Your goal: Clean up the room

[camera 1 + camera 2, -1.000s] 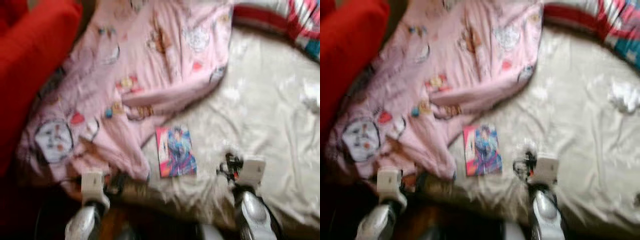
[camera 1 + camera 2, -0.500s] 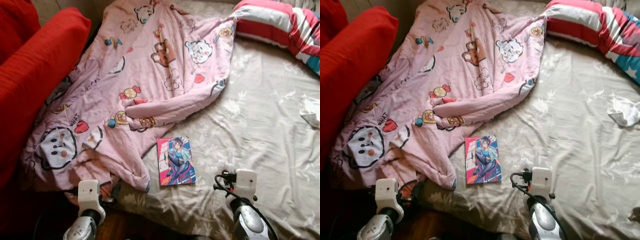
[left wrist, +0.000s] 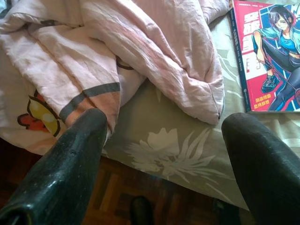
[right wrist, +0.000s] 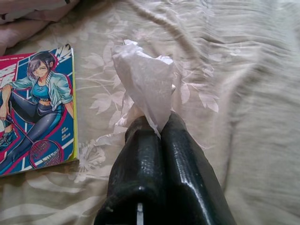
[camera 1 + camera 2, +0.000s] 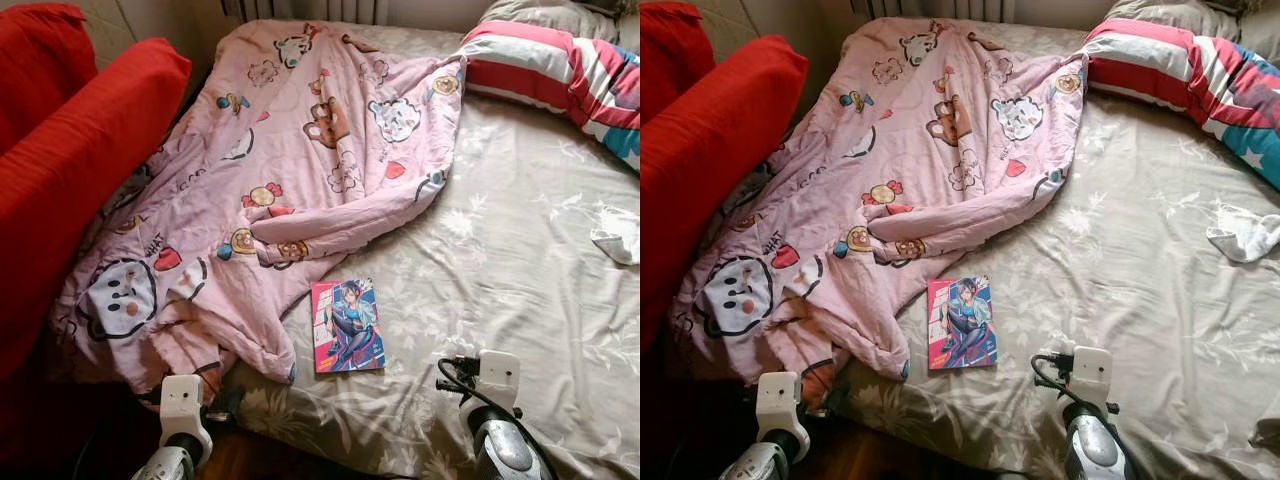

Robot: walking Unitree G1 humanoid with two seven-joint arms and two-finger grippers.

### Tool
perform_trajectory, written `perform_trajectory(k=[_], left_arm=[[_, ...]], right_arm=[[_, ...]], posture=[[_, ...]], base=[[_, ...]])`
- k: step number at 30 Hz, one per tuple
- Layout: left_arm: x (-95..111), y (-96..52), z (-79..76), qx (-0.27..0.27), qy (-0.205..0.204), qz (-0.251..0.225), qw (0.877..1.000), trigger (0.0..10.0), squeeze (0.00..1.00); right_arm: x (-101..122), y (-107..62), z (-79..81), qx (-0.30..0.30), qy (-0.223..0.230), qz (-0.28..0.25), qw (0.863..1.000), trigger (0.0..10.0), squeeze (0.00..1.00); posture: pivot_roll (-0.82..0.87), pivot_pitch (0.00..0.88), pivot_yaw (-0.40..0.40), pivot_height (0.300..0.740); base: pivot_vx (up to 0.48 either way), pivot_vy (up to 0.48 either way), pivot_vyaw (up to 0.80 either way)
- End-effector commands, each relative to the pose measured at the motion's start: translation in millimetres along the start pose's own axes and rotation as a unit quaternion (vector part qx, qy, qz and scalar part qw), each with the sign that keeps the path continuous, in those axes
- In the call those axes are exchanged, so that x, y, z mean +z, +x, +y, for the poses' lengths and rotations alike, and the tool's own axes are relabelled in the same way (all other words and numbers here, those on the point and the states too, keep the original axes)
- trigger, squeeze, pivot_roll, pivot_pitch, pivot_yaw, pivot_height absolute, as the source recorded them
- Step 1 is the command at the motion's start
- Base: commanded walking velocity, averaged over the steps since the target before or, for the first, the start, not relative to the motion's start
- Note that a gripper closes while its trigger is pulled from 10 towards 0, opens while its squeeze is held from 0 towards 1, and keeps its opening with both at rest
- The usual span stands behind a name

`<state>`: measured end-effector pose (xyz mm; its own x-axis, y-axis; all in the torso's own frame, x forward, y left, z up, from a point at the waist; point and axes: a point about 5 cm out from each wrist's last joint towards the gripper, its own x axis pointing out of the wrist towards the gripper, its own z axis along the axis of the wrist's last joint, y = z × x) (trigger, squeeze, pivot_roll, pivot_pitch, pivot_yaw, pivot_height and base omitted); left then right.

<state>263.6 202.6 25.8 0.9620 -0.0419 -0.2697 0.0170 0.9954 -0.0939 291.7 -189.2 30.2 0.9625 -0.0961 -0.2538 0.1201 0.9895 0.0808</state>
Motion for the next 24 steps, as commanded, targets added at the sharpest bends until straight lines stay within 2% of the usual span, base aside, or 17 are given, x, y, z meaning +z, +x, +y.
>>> perform_trajectory(k=[1,8,14,24], left_arm=[[-15,-7.9,4.1,0.008,-0.008,0.022,1.0,10.0,0.0],[-16,-9.2,3.3,0.007,-0.009,0.024,1.0,10.0,0.0],[-42,-10.1,12.3,0.03,-0.015,0.084,0.996,10.0,0.0],[-59,-7.6,10.6,0.037,-0.022,0.129,0.991,10.0,0.0]], right_arm=[[-15,-5.8,-2.4,-0.005,0.007,0.024,1.0,10.0,0.0],[-19,-5.4,-0.5,-0.003,0.008,0.028,1.0,10.0,0.0],[-44,-10.3,-7.8,-0.002,-0.001,0.087,0.996,10.0,0.0],[-64,-18.3,-18.6,0.004,-0.028,0.141,0.99,10.0,0.0]], posture=[[-0.04,0.341,0.016,0.74],[-0.04,0.347,0.017,0.74],[-0.04,0.33,0.017,0.74],[-0.04,0.287,0.016,0.74]], base=[[0.0,0.0,0.0],[0.0,0.0,0.0],[-0.081,0.0,0.0],[-0.024,0.0,0.0]])
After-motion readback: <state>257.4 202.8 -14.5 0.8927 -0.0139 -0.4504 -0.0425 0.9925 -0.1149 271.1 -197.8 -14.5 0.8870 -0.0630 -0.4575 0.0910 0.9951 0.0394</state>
